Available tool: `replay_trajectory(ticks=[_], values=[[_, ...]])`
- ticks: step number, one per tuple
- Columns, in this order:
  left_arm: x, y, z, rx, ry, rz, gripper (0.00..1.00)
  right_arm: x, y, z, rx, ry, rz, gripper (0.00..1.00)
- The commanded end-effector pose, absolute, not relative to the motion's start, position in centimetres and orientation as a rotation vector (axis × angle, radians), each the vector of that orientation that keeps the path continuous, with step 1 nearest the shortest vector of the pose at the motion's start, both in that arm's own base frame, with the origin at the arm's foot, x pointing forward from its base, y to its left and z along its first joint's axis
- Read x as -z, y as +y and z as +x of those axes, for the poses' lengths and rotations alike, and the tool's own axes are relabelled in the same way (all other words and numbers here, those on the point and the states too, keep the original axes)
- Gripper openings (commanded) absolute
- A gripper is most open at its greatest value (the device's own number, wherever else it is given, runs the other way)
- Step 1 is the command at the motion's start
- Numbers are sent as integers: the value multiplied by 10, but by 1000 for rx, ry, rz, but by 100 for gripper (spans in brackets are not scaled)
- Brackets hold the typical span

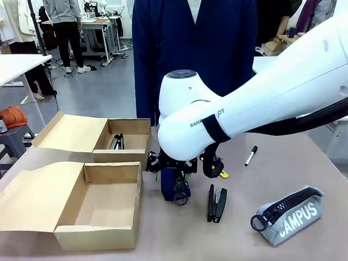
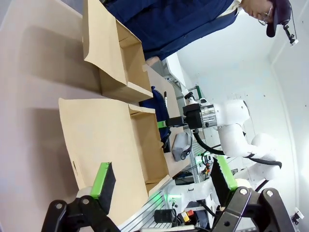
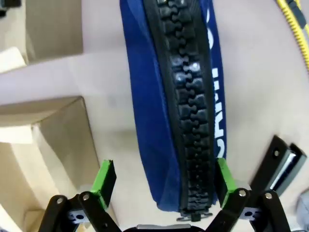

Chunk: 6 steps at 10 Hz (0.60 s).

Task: Place items inside the box.
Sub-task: Pick up a Pencil pouch or Stapler and place it inside the Mailer Box closest to the robot.

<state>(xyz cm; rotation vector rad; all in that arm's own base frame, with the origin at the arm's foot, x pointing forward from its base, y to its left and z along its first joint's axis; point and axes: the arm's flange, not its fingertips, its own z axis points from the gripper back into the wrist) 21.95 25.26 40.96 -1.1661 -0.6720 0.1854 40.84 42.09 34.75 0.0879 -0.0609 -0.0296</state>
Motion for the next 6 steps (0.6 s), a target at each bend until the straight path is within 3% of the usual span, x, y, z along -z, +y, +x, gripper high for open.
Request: replay_trajectory(ticks=[1,2,3,4,5,6], values=[[-411,252,220,-171,-701,-1175,100,-353,432,407,94,-118,37,41],[-411,252,220,-171,-701,-1175,100,-351,432,407,90,-111,26,40],[-411,252,220,-171,-701,-1175,100,-348,431,406,93,-113,6,0],[-411,252,220,-171,-701,-1175,100,-345,432,406,108,-116,-26,34],[-411,252,220,-171,-701,-1175,100,-344,432,407,118,-109,-27,0],[-411,252,220,-171,-701,-1175,100,-344,430,407,140,-114,-33,0]])
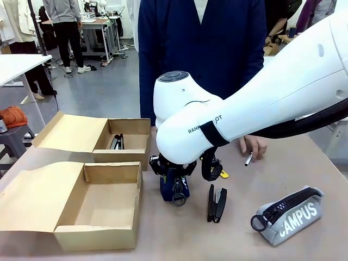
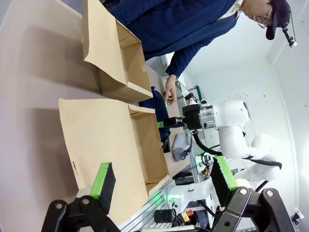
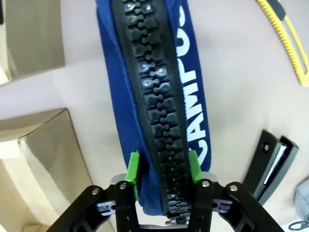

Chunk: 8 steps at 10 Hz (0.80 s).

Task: Place items inside the box.
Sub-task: Pick up a Pencil pouch or Stapler and place it inside the Mailer Box closest to the robot.

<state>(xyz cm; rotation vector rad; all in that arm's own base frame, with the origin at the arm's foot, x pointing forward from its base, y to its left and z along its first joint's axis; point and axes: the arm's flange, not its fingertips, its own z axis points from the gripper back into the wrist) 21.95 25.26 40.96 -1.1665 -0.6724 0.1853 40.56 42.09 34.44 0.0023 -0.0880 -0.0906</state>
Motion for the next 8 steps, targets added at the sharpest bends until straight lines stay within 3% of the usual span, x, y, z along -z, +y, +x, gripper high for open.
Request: replay_trajectory(ticks=[1,5,7,8], values=[[-411,252,220,-171,-701,-1175,100,-344,428,405,146,-98,-29,0],[-411,252,220,-171,-701,-1175,100,-361,427,389,159,-44,4,0],[-411,252,220,-171,-701,-1175,100,-394,415,335,285,262,-43,0],[-411,252,220,-171,-701,-1175,100,-415,396,289,266,258,-111,0]])
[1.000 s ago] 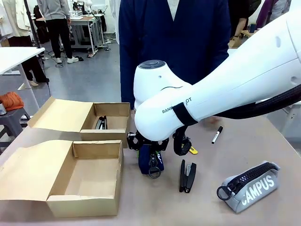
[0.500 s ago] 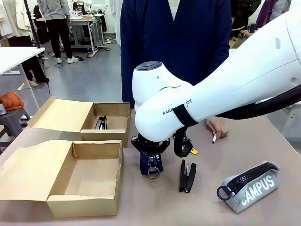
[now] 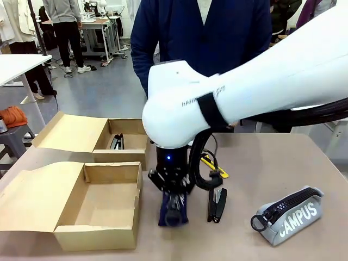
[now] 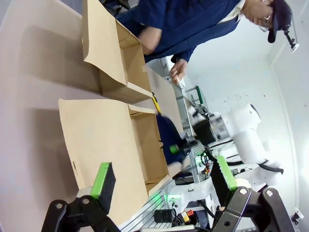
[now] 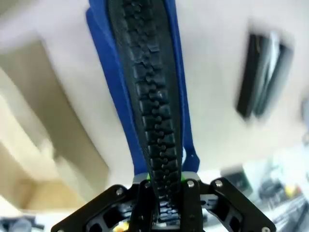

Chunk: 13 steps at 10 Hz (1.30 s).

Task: Place items inside the box.
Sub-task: Pick up a Pencil pouch or Stapler and place it inside the Mailer Box closest to the robot.

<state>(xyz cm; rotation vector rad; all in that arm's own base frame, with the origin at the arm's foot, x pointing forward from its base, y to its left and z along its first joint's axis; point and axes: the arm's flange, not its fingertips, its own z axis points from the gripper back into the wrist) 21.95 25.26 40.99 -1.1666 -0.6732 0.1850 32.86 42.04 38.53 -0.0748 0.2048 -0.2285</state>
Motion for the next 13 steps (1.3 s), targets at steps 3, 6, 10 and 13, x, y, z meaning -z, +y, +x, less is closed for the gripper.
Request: replay_trajectory(ticks=[3,6,10,13], values=[[-411,252,220,-171,-701,-1175,100,-446,280,224,283,250,99,0],[-411,252,220,-171,-701,-1175,100,-435,171,239,11,454,506,0],[-411,252,220,-171,-701,-1175,100,-446,249,223,200,321,212,0],[-411,252,220,-171,-701,-1175,100,-459,281,233,139,238,345,7]])
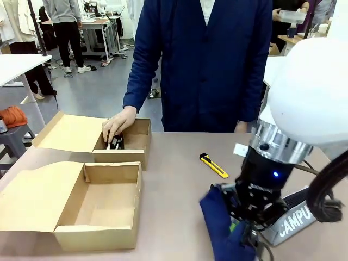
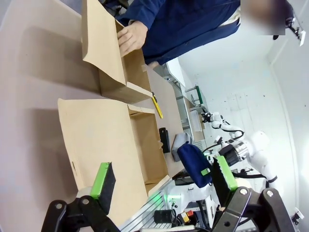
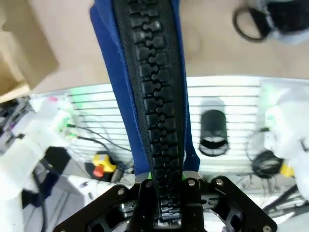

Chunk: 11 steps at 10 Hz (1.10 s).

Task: Place items inside the box.
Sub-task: Pick up a Pencil pouch or Stapler and place it inside the Mailer Box closest to the robot.

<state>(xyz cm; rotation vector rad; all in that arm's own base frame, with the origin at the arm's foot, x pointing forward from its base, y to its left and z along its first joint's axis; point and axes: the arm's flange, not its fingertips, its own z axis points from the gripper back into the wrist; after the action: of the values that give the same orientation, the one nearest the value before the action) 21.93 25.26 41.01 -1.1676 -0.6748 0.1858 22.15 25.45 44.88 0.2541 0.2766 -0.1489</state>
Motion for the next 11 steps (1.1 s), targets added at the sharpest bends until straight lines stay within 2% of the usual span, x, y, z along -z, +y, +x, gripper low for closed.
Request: replay_trajectory(ticks=[1,4,5,6,7,8,9,11], values=[[-411,252,220,-171,-701,-1175,100,-477,318,240,174,179,457,7],[-411,252,220,-171,-701,-1175,100,-499,445,270,163,120,626,7],[-411,252,220,-171,-701,-1175,100,-489,485,277,219,104,583,7],[-411,252,220,-171,-701,-1175,100,-514,396,245,161,127,597,7],[-411,252,220,-171,-701,-1175,100,-514,396,245,161,127,597,7],[-411,252,220,-171,-701,-1175,100,-501,453,257,169,138,640,7],[-411,252,220,-171,-701,-1175,100,-495,461,259,158,120,513,7],[-411,252,220,-171,-701,-1175,100,-482,500,278,35,77,405,7]])
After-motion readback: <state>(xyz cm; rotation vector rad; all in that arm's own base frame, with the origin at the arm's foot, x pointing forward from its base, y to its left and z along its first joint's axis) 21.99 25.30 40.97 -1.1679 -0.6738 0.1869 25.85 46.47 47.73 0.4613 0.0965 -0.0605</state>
